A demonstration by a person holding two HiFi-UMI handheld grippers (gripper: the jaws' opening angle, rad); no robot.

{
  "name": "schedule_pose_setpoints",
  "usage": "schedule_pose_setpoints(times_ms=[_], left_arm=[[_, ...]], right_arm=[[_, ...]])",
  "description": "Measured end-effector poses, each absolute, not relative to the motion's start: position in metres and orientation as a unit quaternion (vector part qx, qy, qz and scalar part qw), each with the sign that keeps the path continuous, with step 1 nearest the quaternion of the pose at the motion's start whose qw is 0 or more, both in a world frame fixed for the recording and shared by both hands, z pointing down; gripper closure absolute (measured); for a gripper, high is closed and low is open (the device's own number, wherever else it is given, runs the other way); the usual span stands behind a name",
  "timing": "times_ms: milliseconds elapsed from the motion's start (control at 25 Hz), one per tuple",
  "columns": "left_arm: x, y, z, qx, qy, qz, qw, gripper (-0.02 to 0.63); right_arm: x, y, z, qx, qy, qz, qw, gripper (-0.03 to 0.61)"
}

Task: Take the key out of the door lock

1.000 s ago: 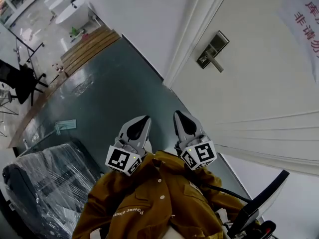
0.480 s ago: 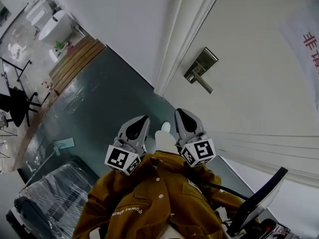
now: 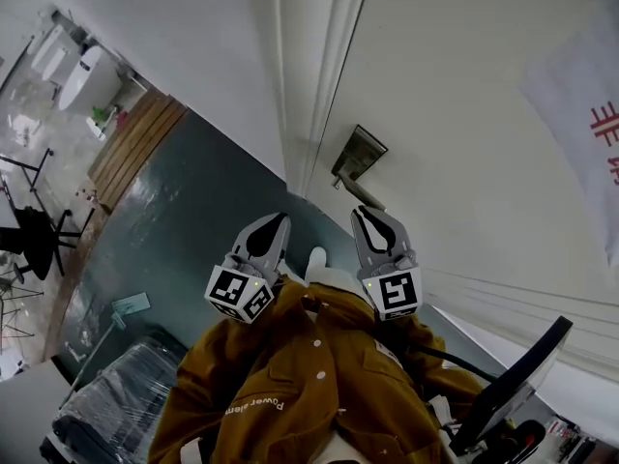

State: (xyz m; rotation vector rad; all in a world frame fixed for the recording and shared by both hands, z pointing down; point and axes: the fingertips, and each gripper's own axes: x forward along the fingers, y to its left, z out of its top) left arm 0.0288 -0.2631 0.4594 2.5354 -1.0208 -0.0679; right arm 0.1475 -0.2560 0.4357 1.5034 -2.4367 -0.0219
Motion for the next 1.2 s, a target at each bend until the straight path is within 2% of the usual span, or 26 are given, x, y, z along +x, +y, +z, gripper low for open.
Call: schedule_pose_setpoints(times_ms=[120, 200, 240, 280, 320, 480, 600, 720, 800, 880, 920, 960, 1200], left_arm=[[0.052, -0.285, 0.491, 0.908, -0.323, -0.021, 0.265, 0.615], [0.065, -0.301, 0.521, 0.896, -0.293, -0.032, 0.333, 0.615], [0.069, -0.306, 0.54, 0.882, -0.284, -0.036, 0.374, 0.52], [0.073, -0.31, 0.559, 0.866, -0.277, -0.04, 0.414, 0.328], [0.077, -0.315, 0.576, 0.849, -0.269, -0.048, 0.452, 0.316], [0.113, -0.336, 0.6, 0.782, -0.213, -0.117, 0.574, 0.32], [0.135, -0.344, 0.602, 0.753, -0.175, -0.153, 0.615, 0.377], [0.153, -0.347, 0.588, 0.714, -0.129, -0.208, 0.656, 0.402], [0.16, -0.349, 0.583, 0.703, -0.114, -0.222, 0.666, 0.417], [0.16, -0.354, 0.594, 0.719, -0.134, -0.203, 0.651, 0.497], [0.16, -0.355, 0.597, 0.723, -0.14, -0.199, 0.647, 0.57], [0.161, -0.355, 0.596, 0.721, -0.139, -0.202, 0.648, 0.59], [0.165, -0.353, 0.586, 0.697, -0.113, -0.224, 0.672, 0.594]], right_arm=[[0.166, -0.264, 0.439, 0.531, -0.832, -0.017, 0.16, 0.497], [0.18, -0.268, 0.448, 0.55, -0.817, 0.006, 0.173, 0.472], [0.183, -0.266, 0.454, 0.559, -0.811, 0.017, 0.173, 0.473], [0.184, -0.264, 0.459, 0.565, -0.807, 0.025, 0.171, 0.472], [0.185, -0.262, 0.463, 0.57, -0.803, 0.031, 0.172, 0.472], [0.197, -0.267, 0.471, 0.583, -0.789, 0.043, 0.188, 0.467], [0.207, -0.273, 0.485, 0.583, -0.782, 0.053, 0.212, 0.427], [0.212, -0.273, 0.494, 0.584, -0.777, 0.063, 0.225, 0.425], [0.214, -0.273, 0.494, 0.588, -0.774, 0.067, 0.225, 0.425], [0.216, -0.273, 0.495, 0.591, -0.771, 0.071, 0.225, 0.426], [0.217, -0.274, 0.497, 0.591, -0.771, 0.074, 0.226, 0.426], [0.217, -0.274, 0.499, 0.591, -0.77, 0.078, 0.227, 0.426], [0.215, -0.272, 0.509, 0.592, -0.765, 0.093, 0.235, 0.43]])
